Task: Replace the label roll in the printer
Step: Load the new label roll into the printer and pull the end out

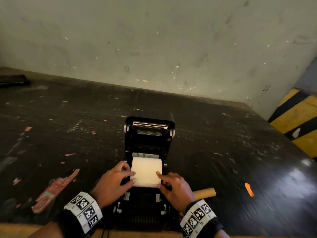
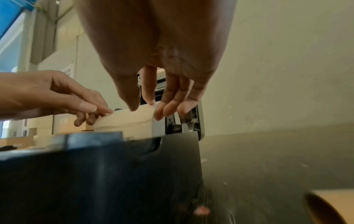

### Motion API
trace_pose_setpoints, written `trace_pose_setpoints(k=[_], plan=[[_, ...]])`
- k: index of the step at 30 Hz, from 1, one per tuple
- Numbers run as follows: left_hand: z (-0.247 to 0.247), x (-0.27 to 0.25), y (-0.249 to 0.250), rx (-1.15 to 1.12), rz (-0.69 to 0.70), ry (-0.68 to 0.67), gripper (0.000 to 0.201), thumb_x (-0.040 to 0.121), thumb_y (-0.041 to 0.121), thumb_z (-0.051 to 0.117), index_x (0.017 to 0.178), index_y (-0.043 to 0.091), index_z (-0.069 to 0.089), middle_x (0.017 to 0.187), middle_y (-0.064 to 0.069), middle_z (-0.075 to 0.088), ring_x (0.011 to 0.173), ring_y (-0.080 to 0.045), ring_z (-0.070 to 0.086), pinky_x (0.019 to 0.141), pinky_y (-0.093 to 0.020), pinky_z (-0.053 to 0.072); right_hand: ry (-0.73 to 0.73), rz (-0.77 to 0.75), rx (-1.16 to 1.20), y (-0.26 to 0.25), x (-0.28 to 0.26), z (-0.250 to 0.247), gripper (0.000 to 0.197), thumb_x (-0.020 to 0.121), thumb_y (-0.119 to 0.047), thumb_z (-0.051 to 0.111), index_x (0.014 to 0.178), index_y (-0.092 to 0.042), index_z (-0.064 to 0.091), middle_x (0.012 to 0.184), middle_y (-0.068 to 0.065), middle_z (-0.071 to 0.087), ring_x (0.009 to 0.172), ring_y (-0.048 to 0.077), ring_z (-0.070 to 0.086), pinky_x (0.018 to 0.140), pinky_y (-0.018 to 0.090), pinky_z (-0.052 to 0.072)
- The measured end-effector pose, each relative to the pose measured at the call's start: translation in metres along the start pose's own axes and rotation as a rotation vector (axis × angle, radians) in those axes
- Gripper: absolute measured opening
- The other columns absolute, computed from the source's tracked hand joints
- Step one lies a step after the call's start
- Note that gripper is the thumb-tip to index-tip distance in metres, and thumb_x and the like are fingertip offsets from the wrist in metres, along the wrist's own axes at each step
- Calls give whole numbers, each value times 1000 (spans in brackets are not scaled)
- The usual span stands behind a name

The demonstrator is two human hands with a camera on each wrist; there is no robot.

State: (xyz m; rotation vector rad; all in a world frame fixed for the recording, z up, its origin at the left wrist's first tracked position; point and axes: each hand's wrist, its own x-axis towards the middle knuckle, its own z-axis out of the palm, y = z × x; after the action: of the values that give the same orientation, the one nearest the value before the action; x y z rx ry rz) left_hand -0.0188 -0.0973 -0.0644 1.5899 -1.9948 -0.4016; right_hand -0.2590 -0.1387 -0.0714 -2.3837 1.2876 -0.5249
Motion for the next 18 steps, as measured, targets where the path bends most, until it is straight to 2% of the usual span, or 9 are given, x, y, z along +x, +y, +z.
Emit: trace_pose_setpoints(k=[2, 5, 7, 13, 18], plan=[[1, 0, 6, -48, -36, 33, 48, 76, 59, 44, 106, 26, 63, 99, 14, 51, 82, 0, 56, 73, -26, 50, 7, 10, 76, 2, -2, 1, 39, 90, -30, 57, 129, -31, 51, 100, -8, 63, 89, 3, 58, 84, 23, 51], [5, 3, 10, -100, -89, 73, 24, 81, 34, 65, 102, 23, 62, 92, 9, 55, 78, -3, 58, 74, -32, 52, 37, 55, 198, 0, -1, -1, 32, 89, -25, 61, 121, -27, 60, 98, -9, 68, 86, 0, 63, 83, 16, 51], [9, 3, 10, -107, -111, 104, 21, 80, 23, 69, 100, 23, 61, 87, 7, 57, 76, -5, 58, 73, -35, 54, 62, 79, 257, -2, 1, -2, 28, 87, -22, 63, 116, -25, 64, 93, -8, 70, 83, 0, 64, 80, 13, 51], [15, -4, 16, -135, -163, 166, 25, 79, 19, 70, 102, 23, 62, 83, 7, 59, 73, -3, 59, 70, -26, 54, 121, 118, 347, -4, 5, 1, 23, 85, -14, 66, 107, -22, 68, 76, -10, 68, 73, 0, 64, 69, 8, 49], [17, -8, 15, -209, -198, 176, 25, 77, 14, 72, 98, 22, 63, 80, 6, 60, 72, -5, 60, 69, -26, 54, 112, 115, 340, -3, 0, 1, 30, 86, -12, 65, 113, -25, 65, 87, -8, 69, 80, 0, 64, 75, 8, 49]])
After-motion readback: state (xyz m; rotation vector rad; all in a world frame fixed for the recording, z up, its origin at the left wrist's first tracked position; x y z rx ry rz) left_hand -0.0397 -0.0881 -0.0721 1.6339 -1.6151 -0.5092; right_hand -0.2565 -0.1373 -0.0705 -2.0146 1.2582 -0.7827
